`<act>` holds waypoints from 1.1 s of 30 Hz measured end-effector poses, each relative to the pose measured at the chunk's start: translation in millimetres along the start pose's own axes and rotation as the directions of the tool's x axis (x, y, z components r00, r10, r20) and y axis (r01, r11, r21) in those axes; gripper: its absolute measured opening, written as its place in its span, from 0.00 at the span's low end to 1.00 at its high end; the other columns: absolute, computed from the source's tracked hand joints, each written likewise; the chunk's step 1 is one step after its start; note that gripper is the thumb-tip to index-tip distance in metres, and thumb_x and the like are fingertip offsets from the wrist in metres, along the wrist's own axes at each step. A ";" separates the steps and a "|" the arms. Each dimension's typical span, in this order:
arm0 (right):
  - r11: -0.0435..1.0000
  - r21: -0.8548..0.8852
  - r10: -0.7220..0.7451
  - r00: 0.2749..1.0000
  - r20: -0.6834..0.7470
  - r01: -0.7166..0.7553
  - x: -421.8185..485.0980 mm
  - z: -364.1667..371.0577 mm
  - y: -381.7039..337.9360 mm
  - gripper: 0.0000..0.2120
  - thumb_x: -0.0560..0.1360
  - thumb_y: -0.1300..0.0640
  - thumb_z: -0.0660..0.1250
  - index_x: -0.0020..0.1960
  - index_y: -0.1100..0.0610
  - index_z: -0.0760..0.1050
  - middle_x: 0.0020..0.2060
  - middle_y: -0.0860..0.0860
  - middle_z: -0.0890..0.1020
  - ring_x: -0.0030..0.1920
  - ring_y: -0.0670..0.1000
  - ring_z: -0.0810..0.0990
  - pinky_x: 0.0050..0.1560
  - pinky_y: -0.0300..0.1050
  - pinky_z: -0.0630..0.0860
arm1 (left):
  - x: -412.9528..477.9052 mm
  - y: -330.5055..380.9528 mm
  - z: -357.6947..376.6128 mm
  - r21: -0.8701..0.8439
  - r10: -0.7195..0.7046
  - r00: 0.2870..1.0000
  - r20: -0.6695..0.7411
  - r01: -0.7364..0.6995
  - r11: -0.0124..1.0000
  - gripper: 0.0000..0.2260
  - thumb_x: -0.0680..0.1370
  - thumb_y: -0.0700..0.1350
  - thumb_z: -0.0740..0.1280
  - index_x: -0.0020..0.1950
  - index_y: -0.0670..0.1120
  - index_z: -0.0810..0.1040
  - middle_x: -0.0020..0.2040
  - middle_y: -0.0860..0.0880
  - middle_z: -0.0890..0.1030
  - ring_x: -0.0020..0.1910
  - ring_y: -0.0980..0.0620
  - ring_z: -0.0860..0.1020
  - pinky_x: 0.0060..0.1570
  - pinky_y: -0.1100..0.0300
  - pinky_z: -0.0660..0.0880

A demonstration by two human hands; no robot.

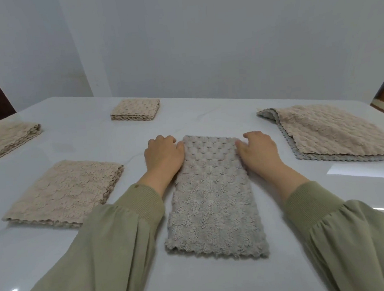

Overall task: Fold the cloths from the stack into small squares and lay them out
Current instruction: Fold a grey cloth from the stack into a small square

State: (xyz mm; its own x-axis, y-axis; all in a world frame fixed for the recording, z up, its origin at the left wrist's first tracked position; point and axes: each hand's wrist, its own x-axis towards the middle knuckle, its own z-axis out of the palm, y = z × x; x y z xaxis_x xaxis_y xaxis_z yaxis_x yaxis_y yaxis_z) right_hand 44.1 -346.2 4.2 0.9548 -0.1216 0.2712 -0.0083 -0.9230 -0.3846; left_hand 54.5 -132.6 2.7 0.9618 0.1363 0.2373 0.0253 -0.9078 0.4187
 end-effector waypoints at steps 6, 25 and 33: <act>0.988 -0.149 0.057 0.997 0.056 -0.048 12.0 6.2 -7.0 0.24 0.78 0.44 0.56 0.62 0.61 0.72 0.60 0.60 0.72 0.61 0.61 0.69 0.62 0.54 0.67 | 21.9 14.8 14.2 0.058 -0.015 0.999 0.035 0.013 0.998 0.19 0.78 0.58 0.56 0.59 0.48 0.77 0.58 0.46 0.76 0.61 0.44 0.68 0.56 0.50 0.65; 0.731 0.672 0.072 0.993 0.090 -0.114 24.4 -10.3 -9.1 0.14 0.69 0.73 0.64 0.48 0.56 0.72 0.39 0.51 0.76 0.38 0.51 0.76 0.42 0.42 0.77 | 17.7 6.0 -2.3 -0.788 0.025 0.997 0.078 0.046 0.614 0.17 0.70 0.29 0.68 0.52 0.48 0.74 0.40 0.45 0.81 0.34 0.54 0.76 0.33 0.68 0.73; 0.869 0.491 0.006 0.993 0.115 -0.062 20.2 0.0 -7.5 0.27 0.74 0.59 0.66 0.71 0.55 0.63 0.67 0.53 0.69 0.68 0.53 0.66 0.64 0.46 0.64 | 16.5 4.1 -0.8 -0.804 0.083 0.996 0.022 -0.032 0.593 0.22 0.70 0.26 0.66 0.58 0.48 0.77 0.41 0.46 0.78 0.40 0.53 0.76 0.41 0.67 0.75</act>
State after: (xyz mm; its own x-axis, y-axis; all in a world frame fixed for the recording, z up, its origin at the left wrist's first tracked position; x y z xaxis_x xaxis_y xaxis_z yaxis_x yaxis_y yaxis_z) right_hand 63.5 -341.8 12.6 0.9826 -0.0841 0.1656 0.0796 -0.6151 -0.7844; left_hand 70.3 -133.8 9.0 0.9664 0.0517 0.2519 -0.2346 -0.2238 0.9460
